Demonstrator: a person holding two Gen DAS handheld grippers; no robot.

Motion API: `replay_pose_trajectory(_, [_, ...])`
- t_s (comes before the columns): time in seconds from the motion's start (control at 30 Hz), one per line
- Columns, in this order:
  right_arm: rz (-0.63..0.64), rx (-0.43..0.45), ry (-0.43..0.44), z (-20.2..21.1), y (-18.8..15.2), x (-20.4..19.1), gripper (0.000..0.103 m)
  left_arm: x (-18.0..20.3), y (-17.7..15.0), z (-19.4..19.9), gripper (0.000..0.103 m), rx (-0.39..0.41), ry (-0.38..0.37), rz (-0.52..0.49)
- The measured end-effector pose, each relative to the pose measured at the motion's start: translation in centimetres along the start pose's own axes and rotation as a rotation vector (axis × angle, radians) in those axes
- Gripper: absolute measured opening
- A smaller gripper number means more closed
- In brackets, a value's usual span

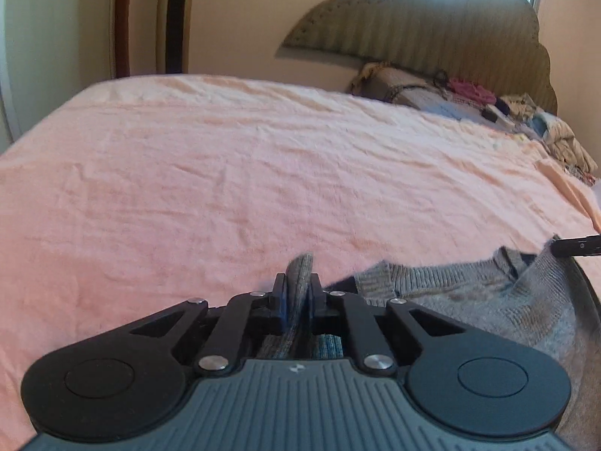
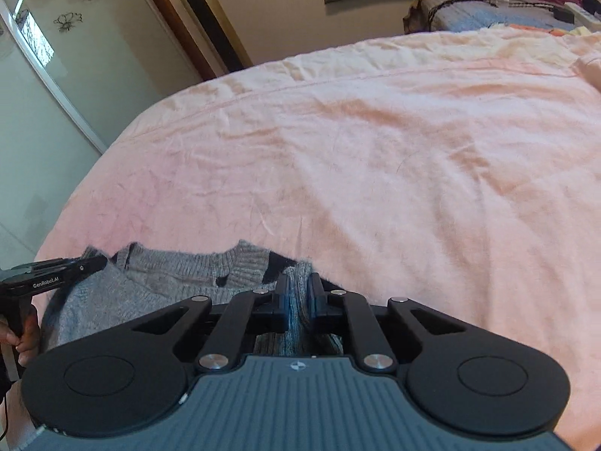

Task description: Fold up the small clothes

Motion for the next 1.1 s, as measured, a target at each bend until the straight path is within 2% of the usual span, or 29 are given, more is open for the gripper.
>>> replay_pose_trajectory(0.07, [-0.040, 0.107, 0.027, 2.3, 1.5, 0.4, 0.014, -0.8, 1.3, 1.4, 0.009, 0.068, -0.002, 0.032])
replay_pose_trajectory(0.13, [-0.101, 0.177, 0.058, 3.8, 1.9, 1.6, 0.014, -2.2, 0.9, 0.3, 0.009, 0.036, 0.042, 0.058])
replay_pose_trajectory(0.17, [-0.131, 0.167, 0.043, 3.3, 1.6, 2.6, 0.014, -2.7, 0.0, -1.0, 0.009, -0.009, 0.079, 0.055])
replay_pose_trajectory(0.2, [-0.146, 0.139, 0.006, 2.4, 1.0, 3.6, 0.014, -2.9, -0.7, -1.7, 0.011, -0.020, 0.099, 0.042])
replay_pose_trajectory(0.23, [-0.165, 0.101, -0.023, 1.2, 0.2, 4.5, 0.014, -2.7, -0.8, -1.4, 0.013, 0.011, 0.125, 0.010])
replay_pose_trajectory(0.27, [-0.183, 0.078, -0.030, 0.0, -0.6, 5.0, 0.014, -2.4, -0.9, -1.1, 0.016, 0.007, 0.146, -0.005])
replay_pose_trajectory(0.3, [-0.196, 0.106, -0.025, -0.1, -0.8, 5.0, 0.013, -2.2, -0.7, -0.4, 0.019, 0.010, 0.163, -0.006])
replay_pose_trajectory(0.33, [-0.222, 0.114, -0.026, 0.1, -0.9, 5.0, 0.018, -2.0, -0.4, 0.6, 0.022, 0.032, 0.180, -0.009])
replay_pose_trajectory(0.4, [-0.263, 0.152, -0.016, 1.5, -0.6, 4.6, 0.025, -1.6, 0.7, 3.5, 0.026, 0.128, 0.212, -0.001])
replay_pose_trajectory(0.43, [-0.260, 0.189, -0.029, 2.7, -0.2, 4.3, 0.034, -1.0, 1.1, 4.7, 0.038, 0.169, 0.188, 0.024])
replay_pose_trajectory(0.47, [-0.255, 0.234, -0.038, 4.1, 0.3, 3.7, 0.038, 0.1, 1.4, 5.6, 0.064, 0.197, 0.128, 0.044])
replay_pose_trajectory(0.53, [-0.236, 0.284, 0.004, 5.7, 0.5, 1.4, 0.049, 2.7, 1.1, 5.7, 0.088, 0.195, 0.046, 0.041])
replay_pose_trajectory(0.6, [-0.189, 0.235, 0.043, 4.8, -0.3, -1.5, 0.057, 5.2, 0.1, 4.0, 0.088, 0.140, 0.008, -0.011])
replay_pose_trajectory(0.63, [-0.147, 0.211, 0.019, 3.8, -0.9, -2.6, 0.061, 5.8, -0.9, 2.7, 0.088, 0.095, 0.022, -0.035])
replay_pose_trajectory(0.7, [-0.052, 0.166, -0.102, 1.4, -2.5, -3.2, 0.065, 4.3, -3.2, -0.3, 0.088, -0.023, 0.115, -0.048])
replay_pose_trajectory(0.73, [-0.038, 0.137, -0.161, 0.3, -3.3, -2.4, 0.064, 3.5, -3.6, -0.5, 0.090, 0.020, 0.105, -0.062])
replay_pose_trajectory(0.77, [0.017, 0.197, -0.185, 0.5, -3.8, -1.8, 0.063, 2.9, -3.6, -0.4, 0.091, 0.016, 0.067, -0.035])
replay_pose_trajectory(0.8, [0.054, 0.222, -0.175, 0.6, -4.1, -1.4, 0.064, 2.3, -3.4, -0.4, 0.091, 0.017, 0.081, -0.027])
replay_pose_trajectory(0.87, [0.008, 0.244, -0.134, 1.0, -4.0, -0.5, 0.063, 2.2, -3.2, -0.9, 0.092, 0.009, 0.121, -0.050])
replay_pose_trajectory(0.9, [0.015, 0.244, -0.148, 0.9, -3.8, -0.5, 0.063, 2.4, -3.1, -1.0, 0.092, 0.007, 0.147, -0.073])
replay_pose_trajectory(0.97, [0.084, 0.221, -0.211, 0.5, -3.7, -1.5, 0.063, 2.9, -3.2, 0.4, 0.091, 0.027, 0.248, -0.117])
replay_pose_trajectory(1.0, [0.088, 0.216, -0.241, 0.8, -3.7, -1.8, 0.063, 3.3, -3.4, 1.6, 0.091, 0.034, 0.262, -0.113])
replay_pose_trajectory(1.07, [0.024, 0.228, -0.276, 2.8, -4.2, -2.8, 0.067, 5.0, -4.5, 4.2, 0.092, 0.051, 0.151, -0.085])
replay_pose_trajectory(1.1, [0.037, 0.248, -0.239, 3.8, -4.7, -4.2, 0.067, 5.9, -5.3, 4.9, 0.092, 0.053, 0.118, -0.093])
Point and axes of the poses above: each gripper's, at about its wrist camera, not at the fingertips, and z roughly against the way its jaws point, x to its right, y to its top, the point moved 9 cm from there along -z, roughly the way its jaws point, and after that the axes turned 3 degrees about z, right-handed, at the moved point
